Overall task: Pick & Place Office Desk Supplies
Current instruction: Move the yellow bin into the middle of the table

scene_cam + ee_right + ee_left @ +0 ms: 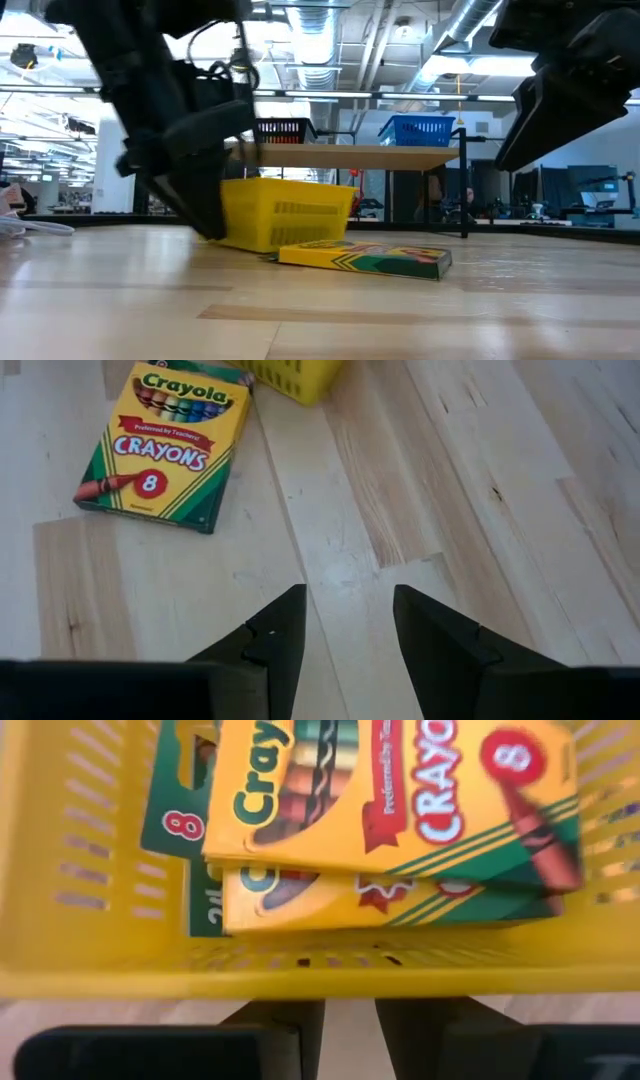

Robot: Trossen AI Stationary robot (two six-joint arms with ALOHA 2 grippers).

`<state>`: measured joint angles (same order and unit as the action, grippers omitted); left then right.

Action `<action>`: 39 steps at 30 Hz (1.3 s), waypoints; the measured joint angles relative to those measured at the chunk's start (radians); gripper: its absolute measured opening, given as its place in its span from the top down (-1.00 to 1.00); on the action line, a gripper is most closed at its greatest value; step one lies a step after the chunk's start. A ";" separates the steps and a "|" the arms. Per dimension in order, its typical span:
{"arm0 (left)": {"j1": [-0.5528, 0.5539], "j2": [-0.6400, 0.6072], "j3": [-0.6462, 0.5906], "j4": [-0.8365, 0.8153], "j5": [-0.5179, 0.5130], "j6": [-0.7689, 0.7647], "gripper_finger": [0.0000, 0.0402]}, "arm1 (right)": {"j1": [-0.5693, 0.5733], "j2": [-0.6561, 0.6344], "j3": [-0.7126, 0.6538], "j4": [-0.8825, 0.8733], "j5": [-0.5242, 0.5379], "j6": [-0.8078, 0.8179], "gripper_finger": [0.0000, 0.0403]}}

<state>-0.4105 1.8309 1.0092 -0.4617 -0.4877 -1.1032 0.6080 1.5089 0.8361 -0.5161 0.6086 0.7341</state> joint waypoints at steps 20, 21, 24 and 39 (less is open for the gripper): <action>0.113 -0.003 0.002 0.243 0.026 0.207 0.60 | 0.014 0.000 -0.002 -0.008 0.021 0.019 0.26; 0.116 -0.003 0.002 0.243 0.026 0.208 0.60 | 0.014 0.000 -0.002 -0.008 0.021 0.019 0.26; 0.127 -0.003 0.002 0.247 0.027 0.231 0.60 | 0.014 0.000 -0.002 -0.008 0.024 0.019 0.26; 0.201 -0.003 0.003 0.317 0.140 0.338 0.60 | 0.066 0.000 -0.002 -0.030 0.051 0.080 0.26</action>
<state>-0.2097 1.8278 1.0122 -0.1451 -0.3481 -0.7656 0.6742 1.5089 0.8337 -0.5457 0.6594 0.8143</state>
